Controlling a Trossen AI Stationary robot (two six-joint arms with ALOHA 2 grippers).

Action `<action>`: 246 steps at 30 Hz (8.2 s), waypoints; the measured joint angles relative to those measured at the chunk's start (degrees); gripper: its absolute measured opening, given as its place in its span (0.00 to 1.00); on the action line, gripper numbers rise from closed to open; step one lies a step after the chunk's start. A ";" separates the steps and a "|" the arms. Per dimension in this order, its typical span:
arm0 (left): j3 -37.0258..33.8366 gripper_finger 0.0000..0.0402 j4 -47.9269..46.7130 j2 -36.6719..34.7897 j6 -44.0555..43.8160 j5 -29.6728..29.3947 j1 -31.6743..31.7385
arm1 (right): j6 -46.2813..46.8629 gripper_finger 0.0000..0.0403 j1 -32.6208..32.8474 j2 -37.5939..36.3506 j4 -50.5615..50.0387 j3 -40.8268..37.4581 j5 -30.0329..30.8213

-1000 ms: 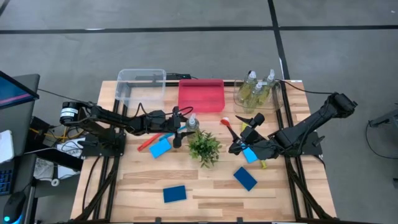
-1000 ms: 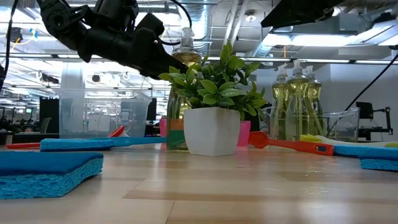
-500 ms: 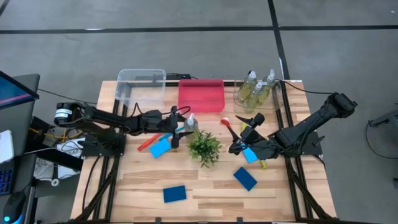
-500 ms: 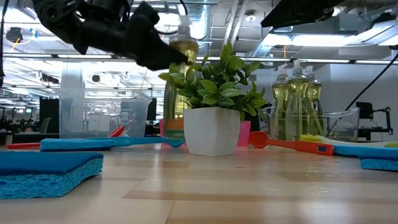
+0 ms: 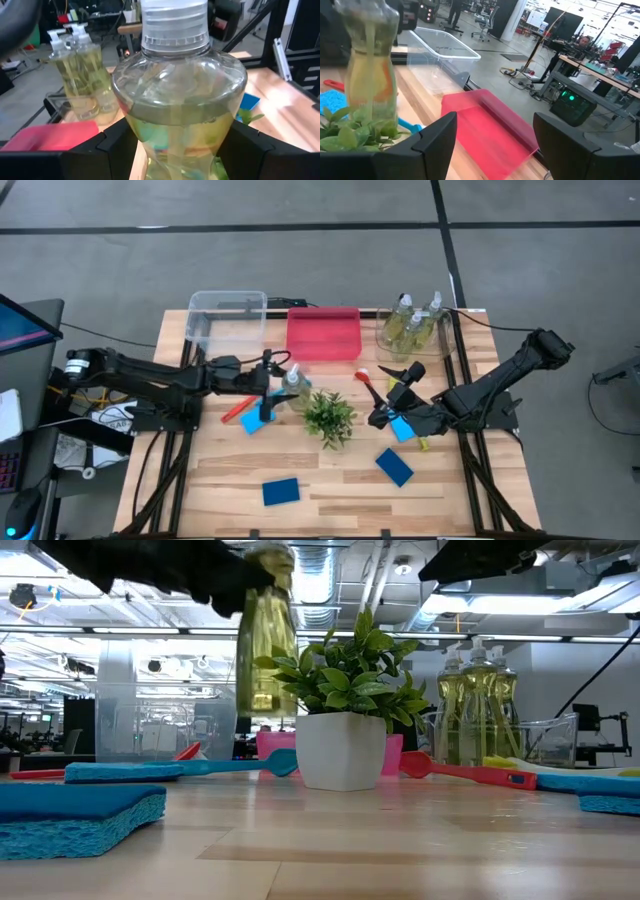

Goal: Pick & Place Kitchen Sink Supplies
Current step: Put the green dishwashing liquid dispenser into the right transparent bin

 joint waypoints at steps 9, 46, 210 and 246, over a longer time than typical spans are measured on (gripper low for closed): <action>0.02 0.59 -2.60 -7.05 -3.27 0.02 -2.92 | -0.07 0.63 -1.03 0.00 1.60 0.00 -4.86; 0.09 0.60 -0.16 -10.52 -6.42 0.03 -15.06 | -10.49 0.63 -6.73 14.63 41.11 3.75 -49.11; 11.26 0.92 16.58 15.10 -2.34 -11.80 -21.13 | -20.94 0.29 -1.40 21.77 46.42 12.35 -40.16; 11.13 0.90 -5.48 -2.72 -5.94 -11.76 -23.02 | -51.37 0.28 4.77 4.39 42.83 19.30 3.18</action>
